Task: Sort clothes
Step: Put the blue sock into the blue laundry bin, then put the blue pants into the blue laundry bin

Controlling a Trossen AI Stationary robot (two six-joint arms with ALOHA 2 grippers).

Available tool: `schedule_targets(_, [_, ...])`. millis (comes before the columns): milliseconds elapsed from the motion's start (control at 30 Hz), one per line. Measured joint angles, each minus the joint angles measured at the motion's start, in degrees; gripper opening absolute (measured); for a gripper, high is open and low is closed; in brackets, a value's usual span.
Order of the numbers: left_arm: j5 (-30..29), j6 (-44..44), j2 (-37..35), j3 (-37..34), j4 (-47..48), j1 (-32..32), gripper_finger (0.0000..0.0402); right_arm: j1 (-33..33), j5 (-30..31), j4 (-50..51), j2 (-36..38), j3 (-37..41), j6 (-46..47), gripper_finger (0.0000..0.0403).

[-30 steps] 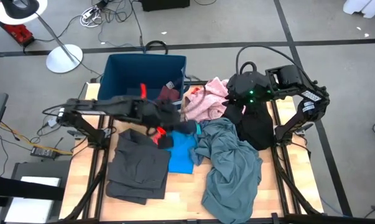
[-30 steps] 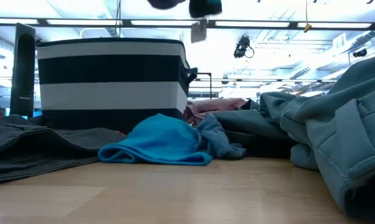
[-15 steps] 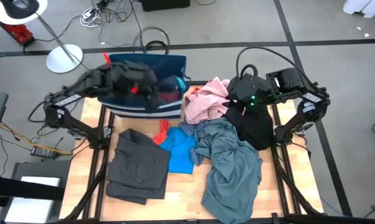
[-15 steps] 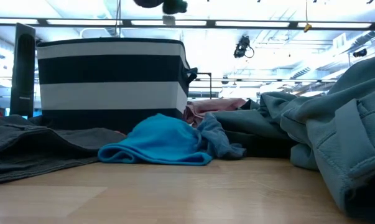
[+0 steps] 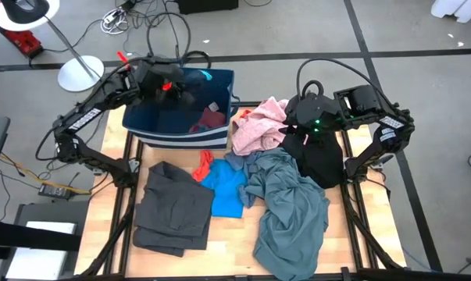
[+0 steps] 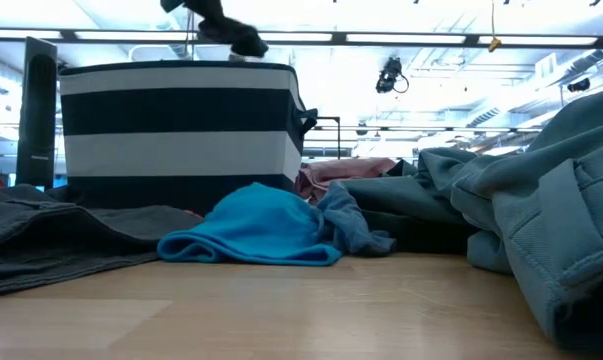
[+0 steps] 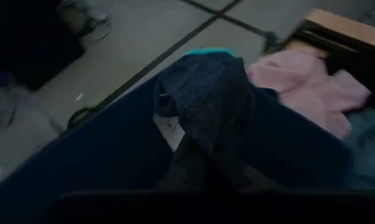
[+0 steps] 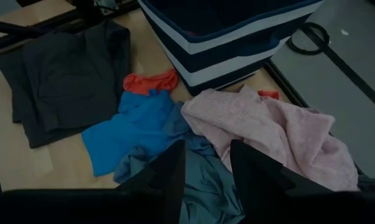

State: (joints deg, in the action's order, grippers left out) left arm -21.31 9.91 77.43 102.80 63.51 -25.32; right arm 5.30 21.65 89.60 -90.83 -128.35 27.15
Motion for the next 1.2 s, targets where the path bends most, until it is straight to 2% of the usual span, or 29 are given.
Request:
schedule_targets(67, [-1.66, 2.49, 0.02, -0.02, 0.87, -1.03, 0.0021, 0.0, 0.0, -0.02, 0.0, 0.0, 0.01, 0.0128])
schedule_targets(300, [-2.02, 4.14, -0.02, -0.02, 1.35, -2.65, 0.0077, 0.0, 0.0, -0.02, 0.0, 0.0, 0.01, 0.0128])
schedule_targets(533, [-1.99, 2.25, -0.02, 0.0, 0.59, -2.81, 0.0122, 0.0, 0.0, 0.0, 0.0, 0.0, -0.01, 0.0128])
schedule_targets(633, [2.74, 3.79, -0.17, 0.0, 1.02, -2.39, 0.0124, 0.0, 0.0, -0.01, 0.0, 0.0, -0.01, 0.0128])
schedule_targets(867, [19.2, -2.28, -0.29, 0.02, -8.83, 2.03, 0.012, 0.0, -0.02, 0.04, 0.0, 0.0, 1.2, 0.0128])
schedule_targets(1033, [20.63, -3.76, -0.23, 0.02, -11.07, 6.54, 0.0113, 0.22, 0.17, 0.02, -0.02, 0.0, 2.28, 0.0128])
schedule_targets(1200, [20.64, -3.99, -0.58, 0.02, -14.26, 10.75, 0.01, 2.38, 5.42, -0.03, -0.02, 0.09, 3.9, 0.0128])
